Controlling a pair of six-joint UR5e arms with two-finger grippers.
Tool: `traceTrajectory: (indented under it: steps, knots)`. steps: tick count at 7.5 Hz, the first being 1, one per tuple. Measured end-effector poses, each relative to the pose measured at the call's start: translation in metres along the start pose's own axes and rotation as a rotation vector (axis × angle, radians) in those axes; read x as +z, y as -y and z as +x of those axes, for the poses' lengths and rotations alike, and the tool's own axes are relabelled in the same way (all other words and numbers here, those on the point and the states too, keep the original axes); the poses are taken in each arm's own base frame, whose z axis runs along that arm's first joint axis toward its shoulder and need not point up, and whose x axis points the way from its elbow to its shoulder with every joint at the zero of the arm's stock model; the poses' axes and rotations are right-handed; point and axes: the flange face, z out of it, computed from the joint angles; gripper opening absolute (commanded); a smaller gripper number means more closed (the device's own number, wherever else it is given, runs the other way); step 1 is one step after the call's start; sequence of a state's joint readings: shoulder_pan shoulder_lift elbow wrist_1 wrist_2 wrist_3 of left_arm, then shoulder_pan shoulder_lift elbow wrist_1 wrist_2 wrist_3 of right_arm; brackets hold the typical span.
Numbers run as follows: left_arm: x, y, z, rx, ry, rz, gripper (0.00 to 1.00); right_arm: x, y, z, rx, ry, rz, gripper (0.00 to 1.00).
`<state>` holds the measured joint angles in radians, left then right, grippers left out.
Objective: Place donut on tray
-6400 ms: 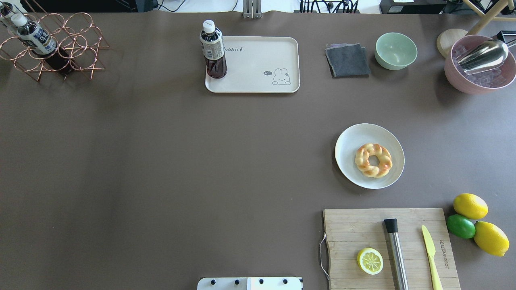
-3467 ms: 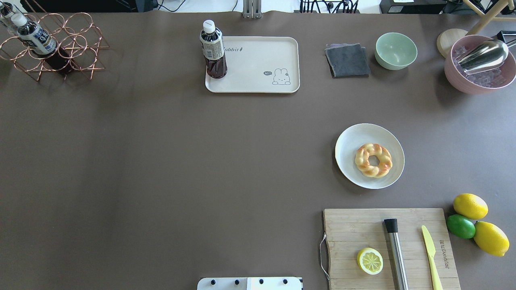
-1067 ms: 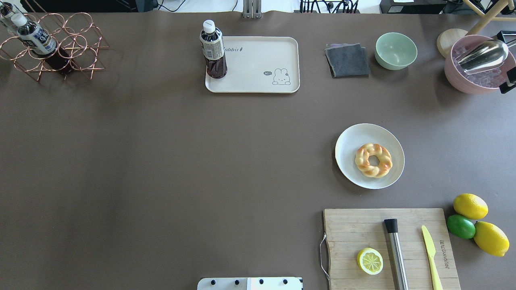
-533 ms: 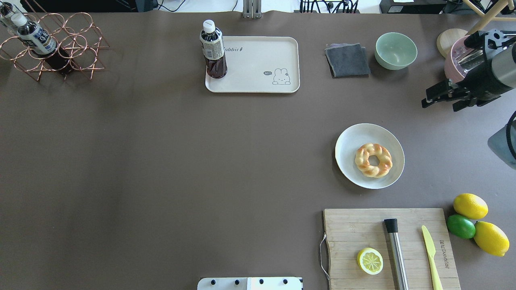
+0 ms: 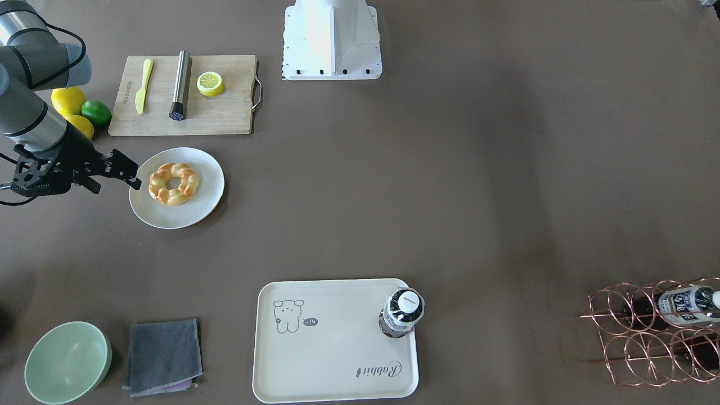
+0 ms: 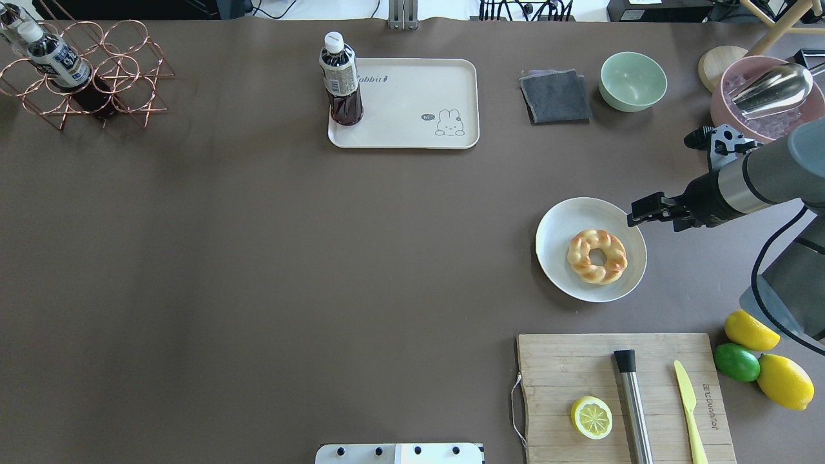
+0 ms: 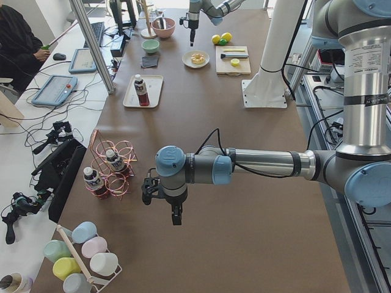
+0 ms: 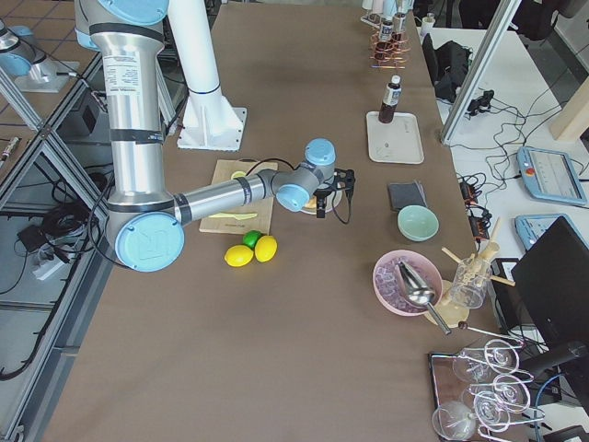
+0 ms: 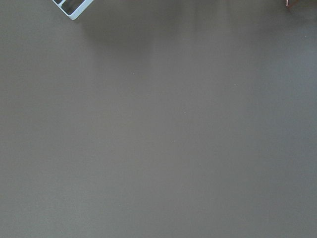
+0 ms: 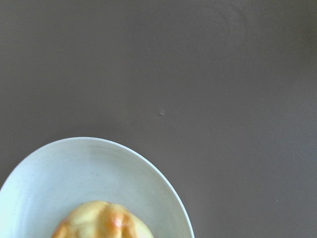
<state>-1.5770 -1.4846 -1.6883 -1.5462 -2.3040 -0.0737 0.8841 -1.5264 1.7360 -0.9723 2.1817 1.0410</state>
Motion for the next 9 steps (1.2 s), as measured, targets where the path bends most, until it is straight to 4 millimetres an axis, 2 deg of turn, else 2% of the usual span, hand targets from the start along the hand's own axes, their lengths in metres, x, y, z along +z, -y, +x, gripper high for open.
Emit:
traceTrajectory:
  steps: [2,3,4,5,9]
  knots:
    - [0.000,0.000,0.000,-0.002,0.000,-0.001,0.98,0.031,-0.015,0.014,-0.002,-0.020,-0.002,0.99]
    - [0.000,0.000,0.000,-0.001,0.000,0.000,0.98,0.043,-0.017,0.023,-0.006,-0.021,-0.002,0.69]
    - [-0.001,0.000,0.001,0.000,0.000,0.001,0.98,0.051,-0.018,0.031,-0.014,-0.012,0.004,0.21]
    - [-0.001,0.001,0.001,0.002,0.000,0.002,0.98,0.054,-0.018,0.034,-0.017,-0.002,0.010,0.00]
    - [0.003,0.003,0.006,0.012,0.000,-0.006,0.98,0.046,-0.017,0.022,0.009,0.033,0.028,0.00]
